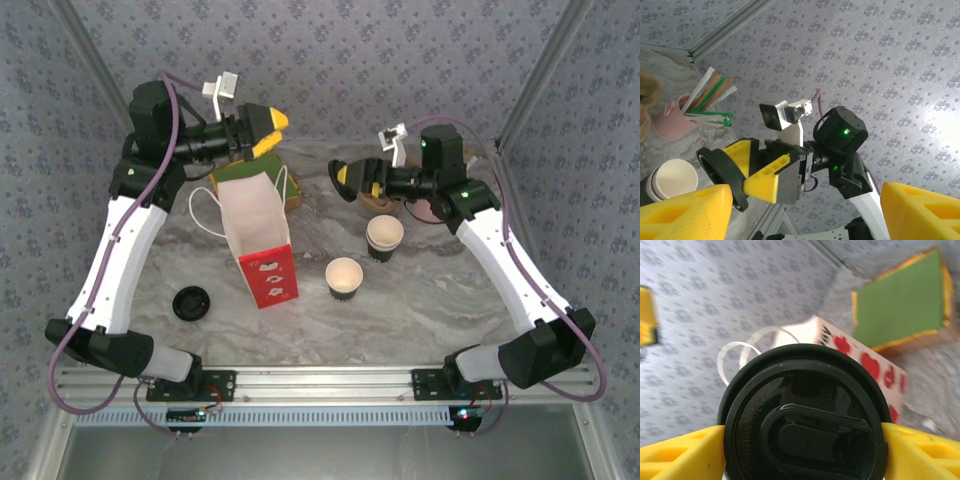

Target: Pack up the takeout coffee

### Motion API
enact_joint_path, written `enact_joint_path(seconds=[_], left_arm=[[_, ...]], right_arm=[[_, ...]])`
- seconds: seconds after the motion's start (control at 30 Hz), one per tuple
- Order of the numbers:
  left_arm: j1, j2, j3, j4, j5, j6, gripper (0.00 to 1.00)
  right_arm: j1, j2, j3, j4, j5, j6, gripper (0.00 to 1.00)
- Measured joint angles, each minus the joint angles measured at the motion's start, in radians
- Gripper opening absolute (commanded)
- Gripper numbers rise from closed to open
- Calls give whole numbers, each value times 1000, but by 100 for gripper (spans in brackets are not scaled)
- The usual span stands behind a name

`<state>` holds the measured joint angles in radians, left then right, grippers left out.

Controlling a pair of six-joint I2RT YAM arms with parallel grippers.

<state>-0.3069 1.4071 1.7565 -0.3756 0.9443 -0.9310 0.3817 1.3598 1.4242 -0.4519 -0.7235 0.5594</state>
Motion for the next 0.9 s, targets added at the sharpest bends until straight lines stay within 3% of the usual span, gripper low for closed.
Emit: enact_joint_path(seconds=[0.1,0.13,0.23,0.67,0.9], left_arm=[[3,-14,-32,-36,-20,33,80],[6,-15,-35,-58,-31,50,92],[13,-20,-38,-125,-72,101,100],[21,-123,-58,-357,-322,254,100],[25,-165,-68,-443,-455,308,100]], right_arm=[[47,-4,0,-121,85,-103,77],[65,-7,0,-156,118,-135,77],[118,-18,0,-233,209,-205,77],[344,-37,-95,-364,594,-367,77],[439,-36,-148,-380,724,-396,77]])
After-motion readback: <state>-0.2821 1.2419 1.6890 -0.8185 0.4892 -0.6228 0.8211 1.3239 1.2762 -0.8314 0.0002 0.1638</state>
